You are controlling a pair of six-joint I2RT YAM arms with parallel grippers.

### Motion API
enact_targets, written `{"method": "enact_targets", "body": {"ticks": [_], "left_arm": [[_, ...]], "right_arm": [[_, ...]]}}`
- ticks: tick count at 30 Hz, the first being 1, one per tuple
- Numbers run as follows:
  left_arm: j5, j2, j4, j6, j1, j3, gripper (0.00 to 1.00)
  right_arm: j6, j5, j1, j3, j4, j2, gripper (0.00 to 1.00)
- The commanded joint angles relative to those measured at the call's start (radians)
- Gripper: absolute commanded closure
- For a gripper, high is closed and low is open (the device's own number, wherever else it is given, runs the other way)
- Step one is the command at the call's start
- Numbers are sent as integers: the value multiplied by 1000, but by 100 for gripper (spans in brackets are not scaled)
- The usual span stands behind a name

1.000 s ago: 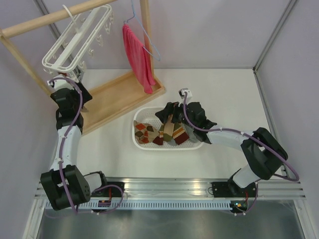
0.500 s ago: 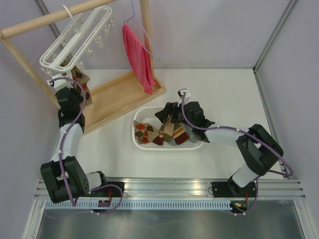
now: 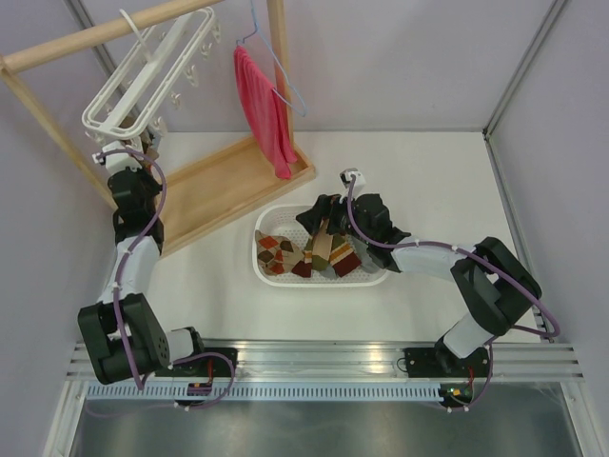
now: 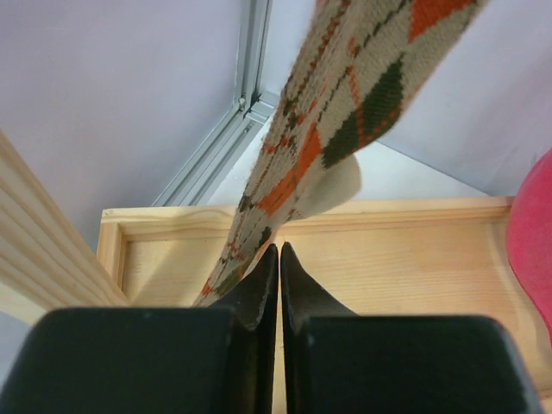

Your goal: Remove the socks clipped to the hanger

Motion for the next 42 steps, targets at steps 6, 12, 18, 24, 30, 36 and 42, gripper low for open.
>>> {"method": "enact_targets", "body": {"ticks": [6,12,18,24,30,36,42], "left_arm": [[-83,-180,-37,-19,0,-29,74],[-162,-225,-95,-25,0,-32,22],[-117,-124,-13,-4,0,-13,20],[-100,-29,136,33,0,-15,21],[-82,58,251,55,0,2,24],[-68,51,317,33,0,-26,71],[-16,-13,253,-53,-3,5,98]], "right_arm": [[20,-25,-4,35,61,10,2],[40,-34,-2,12,110,19,2],[34,-40,-4,18,102,22,2],[34,-43,-4,30,107,45,2],[22,-31,-4,38,98,62,2],[16,-28,-4,58,82,83,2],[11,-19,-4,53,69,71,2]]}}
